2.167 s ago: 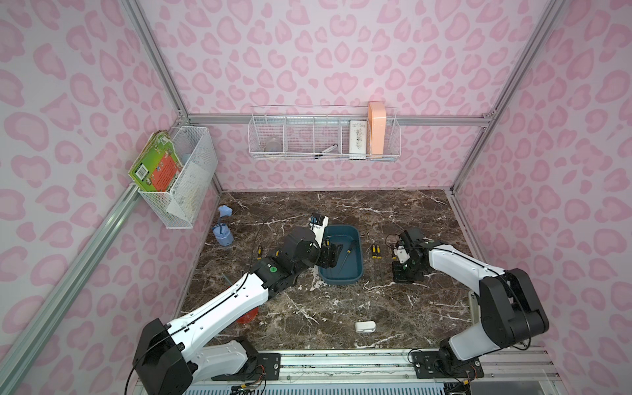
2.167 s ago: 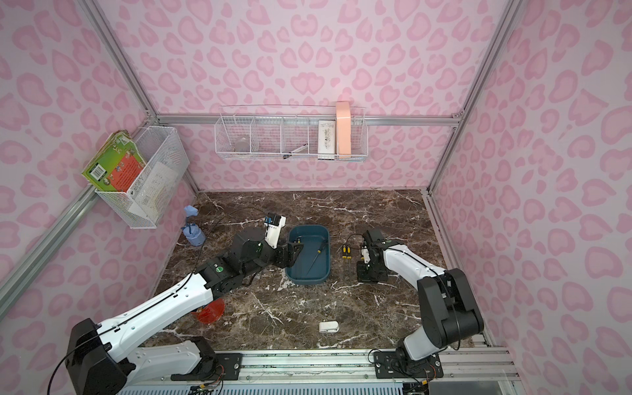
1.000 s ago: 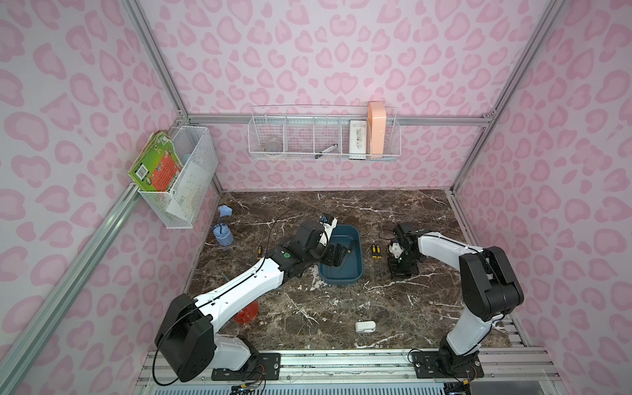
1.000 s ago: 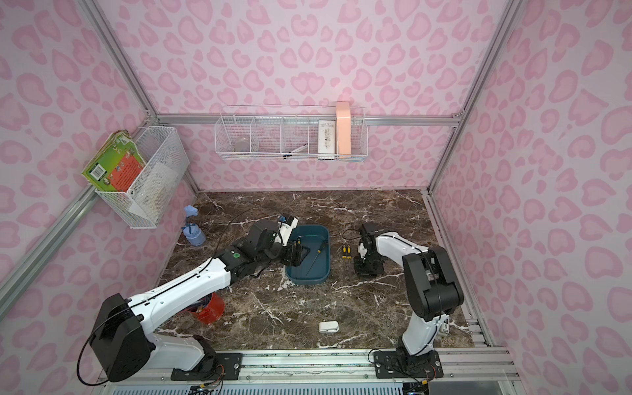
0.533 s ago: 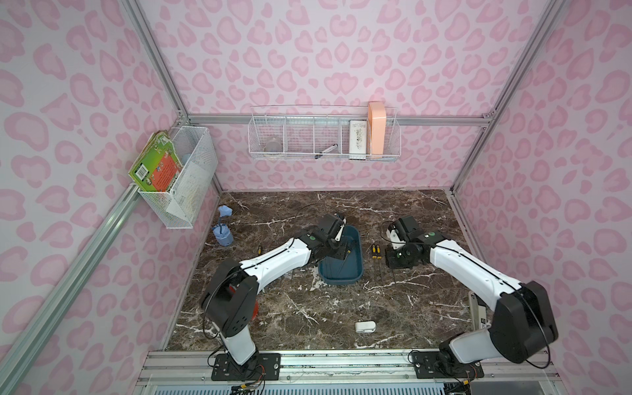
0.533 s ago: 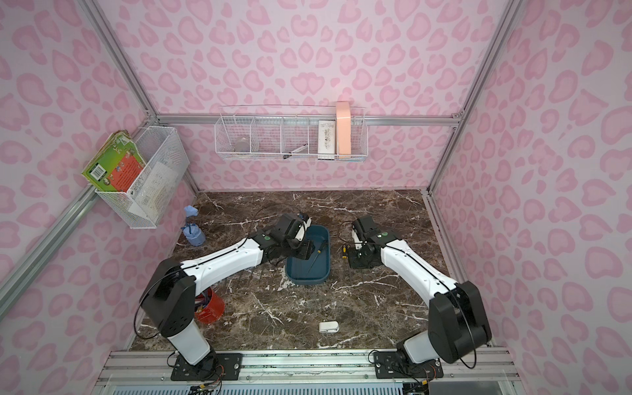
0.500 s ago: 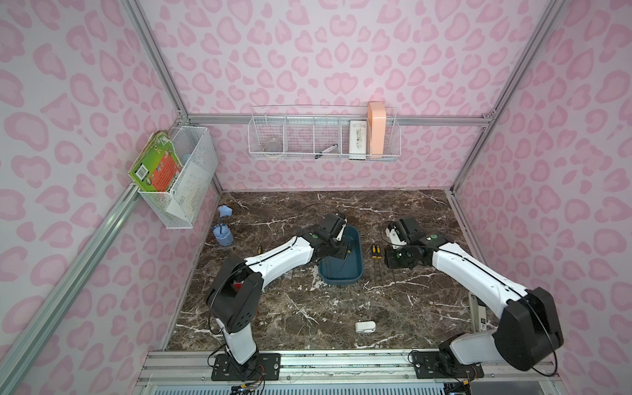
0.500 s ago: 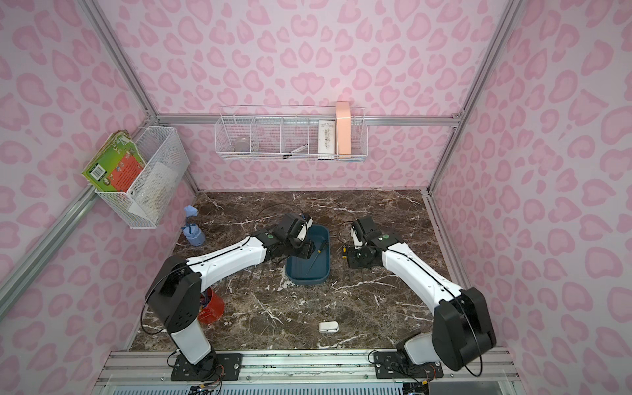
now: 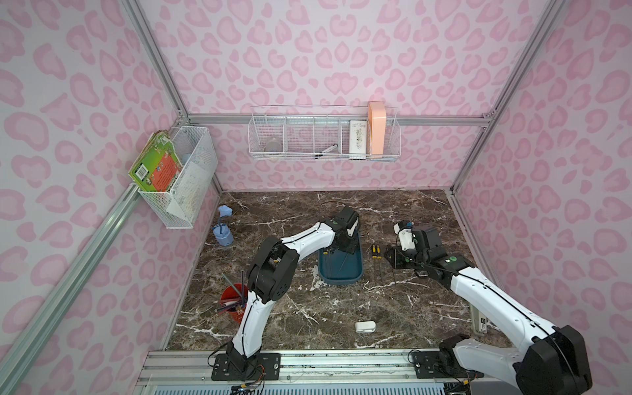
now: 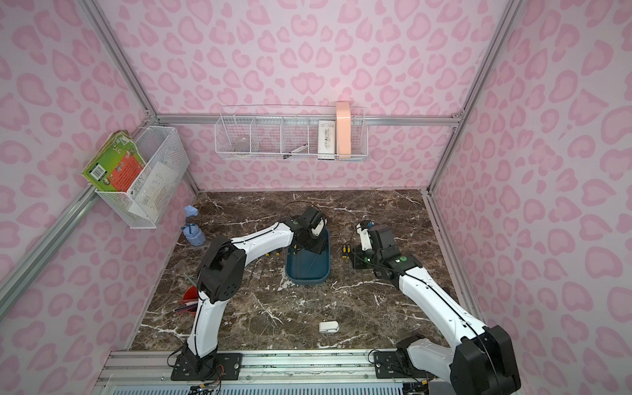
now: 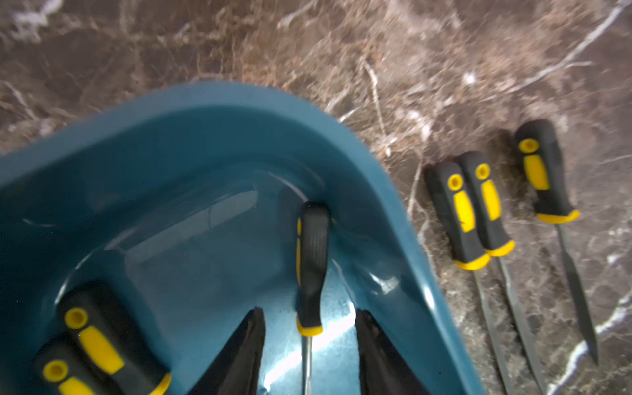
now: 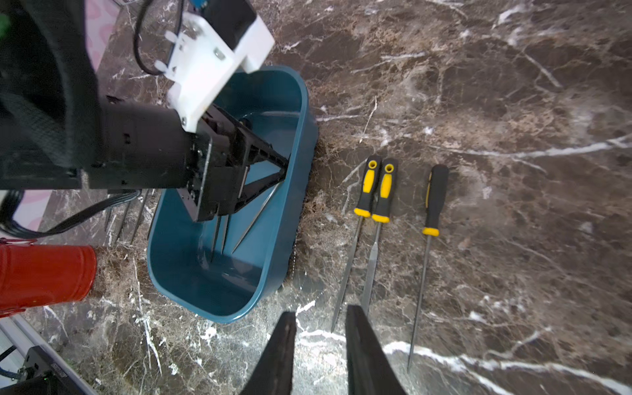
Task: Take the file tool out of the storage box
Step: Pick up the file tool from the storage box.
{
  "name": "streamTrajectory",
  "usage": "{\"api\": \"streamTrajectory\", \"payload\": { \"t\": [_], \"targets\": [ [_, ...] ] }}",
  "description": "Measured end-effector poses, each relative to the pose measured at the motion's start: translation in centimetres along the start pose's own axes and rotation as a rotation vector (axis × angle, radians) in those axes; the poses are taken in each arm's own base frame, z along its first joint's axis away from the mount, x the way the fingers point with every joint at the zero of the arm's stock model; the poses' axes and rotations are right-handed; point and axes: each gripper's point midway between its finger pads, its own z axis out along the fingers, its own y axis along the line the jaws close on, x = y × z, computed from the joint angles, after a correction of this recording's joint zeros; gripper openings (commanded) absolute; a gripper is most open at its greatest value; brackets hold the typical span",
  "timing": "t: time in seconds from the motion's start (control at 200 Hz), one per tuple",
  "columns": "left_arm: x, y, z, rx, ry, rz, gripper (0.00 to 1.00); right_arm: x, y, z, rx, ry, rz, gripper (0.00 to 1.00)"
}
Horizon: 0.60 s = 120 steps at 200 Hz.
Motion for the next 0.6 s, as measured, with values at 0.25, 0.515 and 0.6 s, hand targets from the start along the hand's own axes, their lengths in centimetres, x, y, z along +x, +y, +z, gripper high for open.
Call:
{"api": "streamTrajectory", "payload": {
  "t": [0.25,0.515,0.6],
  "targets": [
    [0.6,0.4,1.6,-0.011,0.041,-0.002,0.47,0.1,-0.9,0.4,-0.029,-0.003,0.01,0.27],
    [-0.3,0.4,2.5,-0.018,0.02,0.015,0.28,0.3,-0.8,0.9,-0.054,0.012,0.003,0.27],
    [-0.5,0.1,2.7,0.006,0.012,0.02,0.23,0.3,-0.9,0.9,-0.055,0.014,0.006,0.27]
  ]
}}
